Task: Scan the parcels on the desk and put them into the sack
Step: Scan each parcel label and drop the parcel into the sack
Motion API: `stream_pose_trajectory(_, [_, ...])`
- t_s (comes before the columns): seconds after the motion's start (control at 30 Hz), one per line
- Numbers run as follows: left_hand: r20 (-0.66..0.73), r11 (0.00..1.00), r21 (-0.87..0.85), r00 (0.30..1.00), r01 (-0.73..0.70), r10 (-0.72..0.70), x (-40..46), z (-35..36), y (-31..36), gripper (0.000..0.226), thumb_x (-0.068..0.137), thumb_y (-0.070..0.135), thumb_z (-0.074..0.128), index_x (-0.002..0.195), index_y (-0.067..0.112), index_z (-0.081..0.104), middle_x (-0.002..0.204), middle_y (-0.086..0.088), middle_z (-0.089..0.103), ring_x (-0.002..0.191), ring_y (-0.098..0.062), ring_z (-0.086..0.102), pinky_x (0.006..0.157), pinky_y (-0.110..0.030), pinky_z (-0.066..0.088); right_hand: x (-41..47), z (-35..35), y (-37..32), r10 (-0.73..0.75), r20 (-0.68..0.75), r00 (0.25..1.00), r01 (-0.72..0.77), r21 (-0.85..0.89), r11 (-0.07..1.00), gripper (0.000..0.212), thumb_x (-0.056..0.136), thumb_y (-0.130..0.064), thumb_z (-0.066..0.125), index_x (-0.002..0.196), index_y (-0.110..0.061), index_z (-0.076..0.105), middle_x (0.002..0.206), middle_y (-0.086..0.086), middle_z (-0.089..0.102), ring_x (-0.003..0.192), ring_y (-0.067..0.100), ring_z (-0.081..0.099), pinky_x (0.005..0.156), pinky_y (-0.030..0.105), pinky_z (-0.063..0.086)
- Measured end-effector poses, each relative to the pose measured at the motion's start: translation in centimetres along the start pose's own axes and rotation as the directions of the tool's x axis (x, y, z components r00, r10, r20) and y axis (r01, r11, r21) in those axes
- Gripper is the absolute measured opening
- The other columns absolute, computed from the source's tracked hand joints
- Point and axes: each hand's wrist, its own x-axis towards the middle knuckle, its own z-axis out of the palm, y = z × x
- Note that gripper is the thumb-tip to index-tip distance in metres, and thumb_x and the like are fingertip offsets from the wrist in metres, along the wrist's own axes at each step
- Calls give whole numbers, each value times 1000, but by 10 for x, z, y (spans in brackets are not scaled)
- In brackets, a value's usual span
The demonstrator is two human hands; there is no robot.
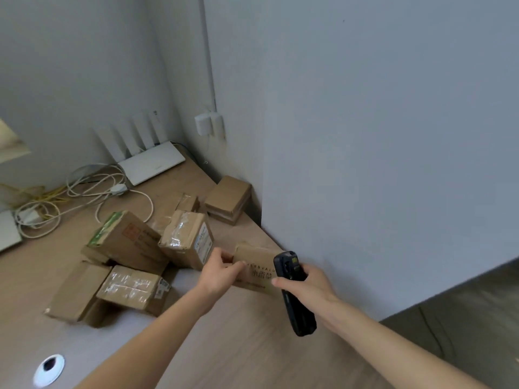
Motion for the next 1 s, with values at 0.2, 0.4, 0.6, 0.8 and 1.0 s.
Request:
stream_pose_trajectory(0.2, [-2, 983, -140, 993, -118, 119, -103, -38, -10, 58, 96, 47, 59, 148, 30, 39, 125, 3, 55, 113, -17, 55, 80, -28, 48, -99, 12, -9, -131, -21, 991, 130, -35, 991, 52, 69, -43, 92, 111, -37, 62, 108, -14, 68, 99, 7, 66, 97, 34, 55])
stream_pose_trajectory(0.4, [-130, 929, -279, 968, -244, 215, -222, -85, -16, 30, 97, 46, 58, 121, 31, 52, 120, 0, 59, 107, -14, 60, 95, -42, 55, -223, 27, -27, -255, -59, 965, 254, -28, 967, 61, 75, -40, 90, 127, -26, 60, 114, -9, 66, 98, 6, 62, 82, 25, 50])
stream_pose_trajectory(0.6, [-91, 906, -248, 939, -343, 331, -322, -119, -9, 48, 97, 16, 61, 143, 22, 49, 116, 1, 65, 105, -15, 64, 86, -29, 56, -325, 28, -41, -338, -67, 939, 338, -8, 941, 45, 78, -35, 88, 113, -26, 63, 108, -8, 69, 93, 4, 65, 63, 12, 47])
stream_pose_trajectory(0.8, [-114, 871, -274, 913, -408, 391, -391, -134, -1, 42, 87, 7, 71, 124, 20, 57, 116, -1, 64, 105, -14, 63, 76, -21, 54, -396, 8, -52, -385, -57, 921, 385, -7, 923, 47, 64, -39, 90, 103, -21, 71, 100, 2, 75, 87, 12, 72, 63, 15, 53])
stream_pose_trajectory(1.0, [-251, 820, -361, 893, -445, 374, -438, -112, 18, 28, 93, 39, 68, 108, 17, 59, 103, -2, 70, 92, -14, 66, 68, -21, 51, -438, -18, -49, -435, -5, 900, 435, -2, 900, 53, 54, -40, 83, 103, -25, 72, 104, -6, 74, 89, 2, 69, 59, 5, 46])
